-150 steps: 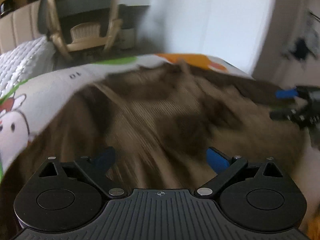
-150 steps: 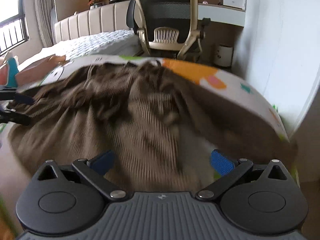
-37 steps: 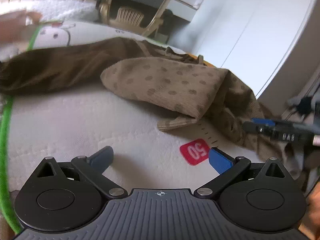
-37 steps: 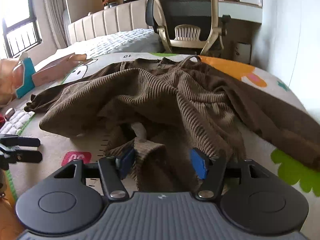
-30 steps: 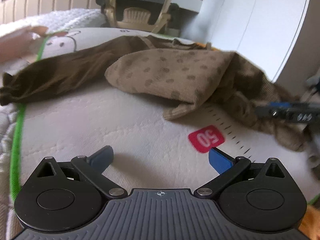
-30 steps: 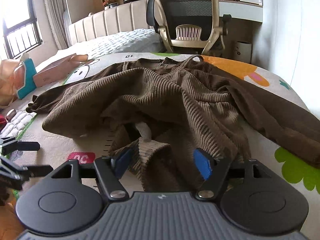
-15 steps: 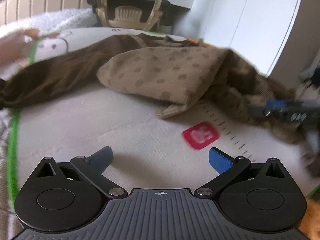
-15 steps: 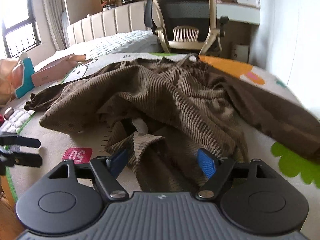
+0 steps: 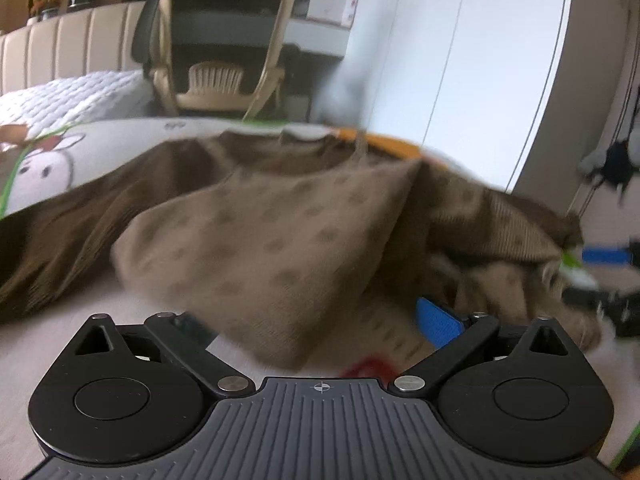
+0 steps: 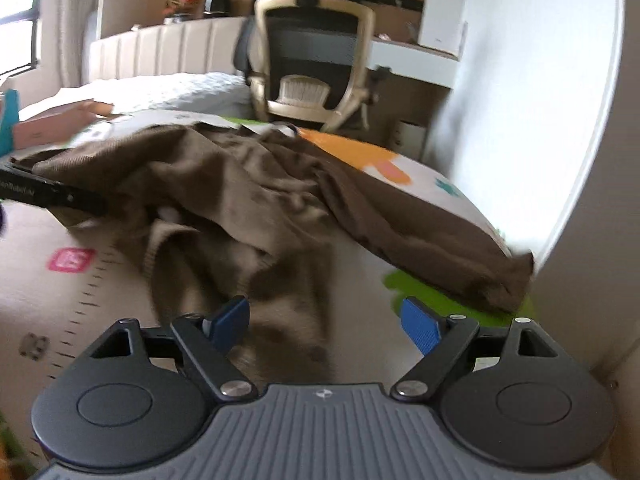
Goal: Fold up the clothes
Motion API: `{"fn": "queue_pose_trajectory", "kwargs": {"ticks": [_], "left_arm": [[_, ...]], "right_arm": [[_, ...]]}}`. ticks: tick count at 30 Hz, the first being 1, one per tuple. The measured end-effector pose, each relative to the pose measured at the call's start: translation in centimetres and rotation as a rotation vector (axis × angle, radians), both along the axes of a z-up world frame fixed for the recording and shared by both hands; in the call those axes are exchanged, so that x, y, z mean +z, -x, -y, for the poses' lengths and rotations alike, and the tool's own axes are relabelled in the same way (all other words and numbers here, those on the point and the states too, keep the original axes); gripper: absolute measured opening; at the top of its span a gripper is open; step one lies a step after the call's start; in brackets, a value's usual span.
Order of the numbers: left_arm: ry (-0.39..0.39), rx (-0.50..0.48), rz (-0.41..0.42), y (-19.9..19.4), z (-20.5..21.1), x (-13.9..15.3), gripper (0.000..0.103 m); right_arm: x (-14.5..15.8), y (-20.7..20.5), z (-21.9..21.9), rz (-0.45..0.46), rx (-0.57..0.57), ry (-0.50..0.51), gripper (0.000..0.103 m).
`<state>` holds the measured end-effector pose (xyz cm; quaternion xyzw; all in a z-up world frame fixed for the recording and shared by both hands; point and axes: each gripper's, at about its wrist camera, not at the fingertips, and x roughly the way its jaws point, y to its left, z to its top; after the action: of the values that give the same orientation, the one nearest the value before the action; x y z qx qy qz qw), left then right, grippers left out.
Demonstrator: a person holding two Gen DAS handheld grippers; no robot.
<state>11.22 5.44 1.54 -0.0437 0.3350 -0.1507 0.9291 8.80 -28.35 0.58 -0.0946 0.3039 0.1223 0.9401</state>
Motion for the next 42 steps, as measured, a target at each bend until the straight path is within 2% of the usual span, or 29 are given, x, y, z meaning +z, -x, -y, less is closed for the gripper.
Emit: {"fn": "queue_pose_trajectory", "kwargs": {"ticks": [1, 2, 3, 4, 9, 12, 15, 18, 21, 22, 24, 25, 26, 29, 31, 34, 36, 39, 42], "left_arm": [[0.011, -0.012, 0.003, -0.5, 0.2, 0.1, 0.044], [0.021, -0.025, 0.006, -0.9, 0.5, 0.2, 0.03], [0.041, -0.051, 0.004, -1.0, 0.3, 0.7, 0.024], [0.059, -0.072, 0.016, -0.7, -0.1, 1.2, 0.013], [0.08, -0.04, 0.105, 2.2, -4.1, 7.6, 0.009], [0.053, -0.001, 0.161, 4.9, -6.5, 11.4, 0.009], [-0.003, 0.035, 0.158, 6.9, -7.7, 12.5, 0.01], [-0.046, 0.053, 0.116, 8.2, -8.2, 11.5, 0.01], [-0.063, 0.057, 0.056, 9.3, -8.3, 9.3, 0.014], [-0.069, 0.057, 0.036, 9.7, -8.3, 8.5, 0.019], [-0.091, 0.042, 0.009, 10.4, -8.1, 7.0, 0.035], [-0.109, 0.036, 0.0, 11.0, -7.9, 6.3, 0.053], [-0.126, 0.032, -0.004, 11.6, -7.9, 5.6, 0.066], [-0.189, 0.008, -0.007, 12.6, -6.9, 3.8, 0.081], [-0.233, 0.0, 0.008, 12.8, -6.1, 2.9, 0.087], [-0.217, -0.008, 0.03, 12.7, -5.1, 2.7, 0.092], [-0.203, -0.007, 0.063, 12.9, -4.7, 3.3, 0.093], [-0.248, 0.017, 0.12, 13.9, -4.6, 3.9, 0.095], [-0.285, 0.104, 0.129, 14.2, -5.6, 4.1, 0.096]], "right_arm": [[-0.3, -0.2, 0.1, -0.013, -0.008, -0.011, 0.084], [-0.6, -0.3, 0.0, -0.023, 0.0, -0.024, 0.084], [-0.8, -0.2, -0.3, -0.028, 0.019, -0.032, 0.084], [-0.8, -0.1, -0.8, -0.027, 0.042, -0.033, 0.084], [0.2, 0.2, -1.9, 0.015, 0.082, -0.026, 0.084], [0.8, 0.6, -2.0, 0.034, 0.09, -0.011, 0.085], [0.9, 1.2, -2.3, 0.028, 0.113, 0.005, 0.088], [0.1, 1.9, -3.1, 0.0, 0.159, 0.051, 0.088], [-1.1, 2.9, -3.8, -0.018, 0.194, 0.135, 0.088], [-1.3, 3.2, -3.7, -0.013, 0.19, 0.153, 0.089], [-1.1, 3.6, -2.9, 0.004, 0.145, 0.155, 0.089], [-0.9, 3.7, -2.3, 0.019, 0.109, 0.149, 0.089], [-0.6, 3.8, -1.6, 0.04, 0.063, 0.139, 0.089], [0.1, 4.3, 0.4, 0.096, -0.065, 0.091, 0.089], [-0.2, 4.2, 1.3, 0.101, -0.119, 0.079, 0.089], [-1.2, 3.6, 1.4, 0.057, -0.144, 0.075, 0.089], [-1.3, 3.5, 0.7, 0.047, -0.114, 0.077, 0.089], [-0.5, 3.8, -0.5, 0.065, -0.061, 0.085, 0.089], [0.0, 3.5, -1.7, 0.062, -0.014, 0.07, 0.089]]}}
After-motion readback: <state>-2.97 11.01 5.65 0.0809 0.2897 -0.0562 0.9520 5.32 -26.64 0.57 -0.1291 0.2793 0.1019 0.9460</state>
